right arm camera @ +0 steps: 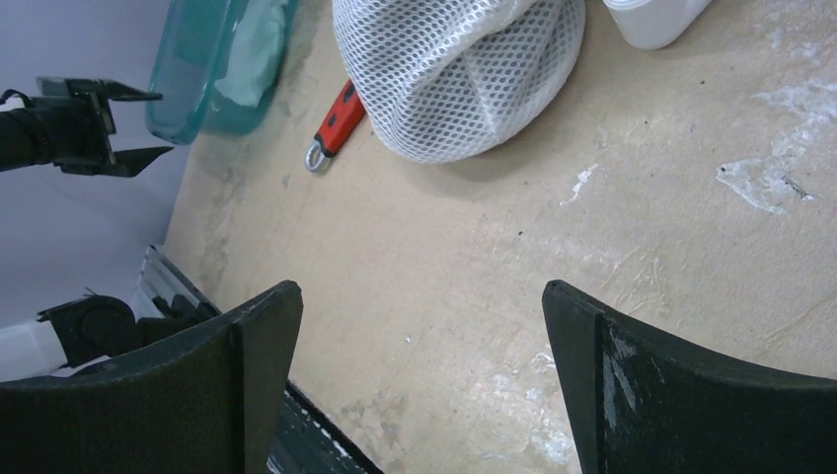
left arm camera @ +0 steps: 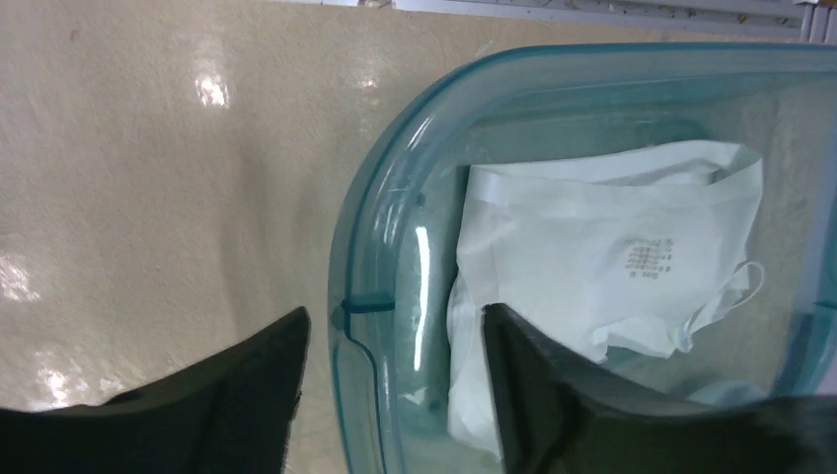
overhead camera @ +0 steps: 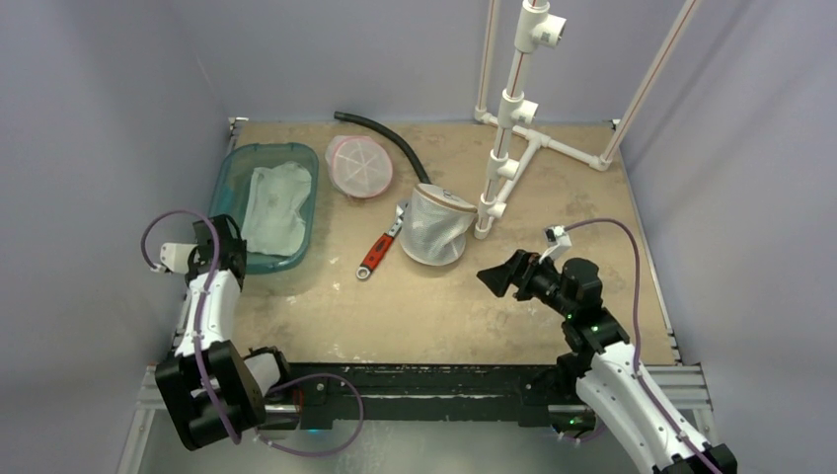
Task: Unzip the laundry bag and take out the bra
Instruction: Place the bin at the center of the board.
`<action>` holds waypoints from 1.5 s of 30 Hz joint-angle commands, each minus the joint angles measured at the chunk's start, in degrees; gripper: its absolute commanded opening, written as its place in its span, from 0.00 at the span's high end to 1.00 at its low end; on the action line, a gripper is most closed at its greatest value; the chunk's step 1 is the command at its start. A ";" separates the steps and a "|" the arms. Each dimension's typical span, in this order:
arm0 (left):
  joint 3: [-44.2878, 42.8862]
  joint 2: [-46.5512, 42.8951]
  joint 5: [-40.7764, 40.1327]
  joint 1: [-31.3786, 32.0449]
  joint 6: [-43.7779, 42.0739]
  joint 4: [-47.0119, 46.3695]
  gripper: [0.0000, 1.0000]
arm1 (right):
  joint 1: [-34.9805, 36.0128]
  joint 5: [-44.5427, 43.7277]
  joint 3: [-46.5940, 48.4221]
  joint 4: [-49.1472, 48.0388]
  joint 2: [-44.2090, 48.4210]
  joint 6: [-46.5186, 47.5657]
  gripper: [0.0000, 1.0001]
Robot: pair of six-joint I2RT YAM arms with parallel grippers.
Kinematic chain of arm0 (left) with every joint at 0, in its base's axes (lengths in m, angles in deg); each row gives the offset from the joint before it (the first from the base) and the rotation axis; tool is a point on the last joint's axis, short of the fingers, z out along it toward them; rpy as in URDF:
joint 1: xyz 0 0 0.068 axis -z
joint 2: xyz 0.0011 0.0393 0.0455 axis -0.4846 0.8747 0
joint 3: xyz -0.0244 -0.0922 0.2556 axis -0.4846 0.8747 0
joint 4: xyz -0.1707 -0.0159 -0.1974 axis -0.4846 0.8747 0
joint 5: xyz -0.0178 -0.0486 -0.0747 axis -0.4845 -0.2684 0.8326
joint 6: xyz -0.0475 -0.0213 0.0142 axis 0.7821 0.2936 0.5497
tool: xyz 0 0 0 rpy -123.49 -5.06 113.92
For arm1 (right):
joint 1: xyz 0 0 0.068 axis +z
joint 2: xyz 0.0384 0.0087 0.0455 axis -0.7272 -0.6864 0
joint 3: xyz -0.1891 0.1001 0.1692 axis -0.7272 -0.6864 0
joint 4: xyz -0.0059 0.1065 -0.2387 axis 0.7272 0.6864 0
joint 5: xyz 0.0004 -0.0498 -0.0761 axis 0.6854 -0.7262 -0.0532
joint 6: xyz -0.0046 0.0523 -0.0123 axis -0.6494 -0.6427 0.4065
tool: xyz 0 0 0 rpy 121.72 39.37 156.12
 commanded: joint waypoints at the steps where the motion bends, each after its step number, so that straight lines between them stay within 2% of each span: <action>1: -1.79 -1.55 -0.55 -0.58 -1.27 -2.26 0.23 | 0.07 -0.97 3.30 -2.02 -1.42 1.34 0.05; 3: -2.67 -4.51 0.84 -0.55 -3.64 -0.59 0.17 | 0.06 -1.93 4.21 -1.36 -1.45 2.34 0.05; 6: -4.93 -9.49 5.76 0.08 -8.59 2.06 0.13 | 0.06 -3.43 5.59 -0.41 -2.16 3.60 0.05; 8: -5.91 -11.26 9.90 2.99 -12.33 2.14 0.12 | 0.08 -4.85 6.01 -0.30 -2.83 4.05 0.05; 10: -7.10 -11.30 10.76 12.16 -15.53 2.03 0.11 | 0.06 -6.77 6.05 -0.40 -3.32 4.16 0.05; 12: -8.47 -9.64 9.87 23.90 -16.67 1.75 0.11 | 0.03 -8.69 6.12 -0.42 -3.44 4.10 0.05; 16: -12.38 -2.89 1.05 49.16 -15.40 -0.65 0.11 | 0.07 -10.94 5.59 -1.40 -3.46 3.02 0.06; 17: -13.90 -0.27 -0.49 53.85 -15.54 -1.31 0.11 | 0.13 -11.55 5.25 -1.92 -3.75 2.76 0.06; 19: -17.96 5.89 -1.44 58.89 -15.92 -1.77 0.11 | 0.09 -12.22 4.75 -2.49 -4.50 2.21 0.06; 25: -27.70 20.22 2.09 60.02 -17.20 -6.96 0.11 | 0.07 -12.73 0.71 -6.38 -5.59 -1.24 0.06; 33: -47.80 35.52 -0.08 59.52 -14.41 -0.39 0.11 | 0.07 -12.99 -1.14 -10.29 -7.79 -3.18 0.06; 36: -50.61 39.30 1.66 59.04 -12.98 -0.37 0.13 | 0.09 -12.82 -1.09 -11.09 -8.68 -3.18 0.06; 41: -50.60 43.04 6.18 56.58 -9.94 -1.28 0.34 | 0.11 -12.83 -0.49 -11.02 -9.72 -2.33 0.06; 45: -51.00 45.49 9.24 55.39 -8.64 -2.08 0.34 | 0.11 -12.45 0.12 -11.26 -10.07 -2.03 0.06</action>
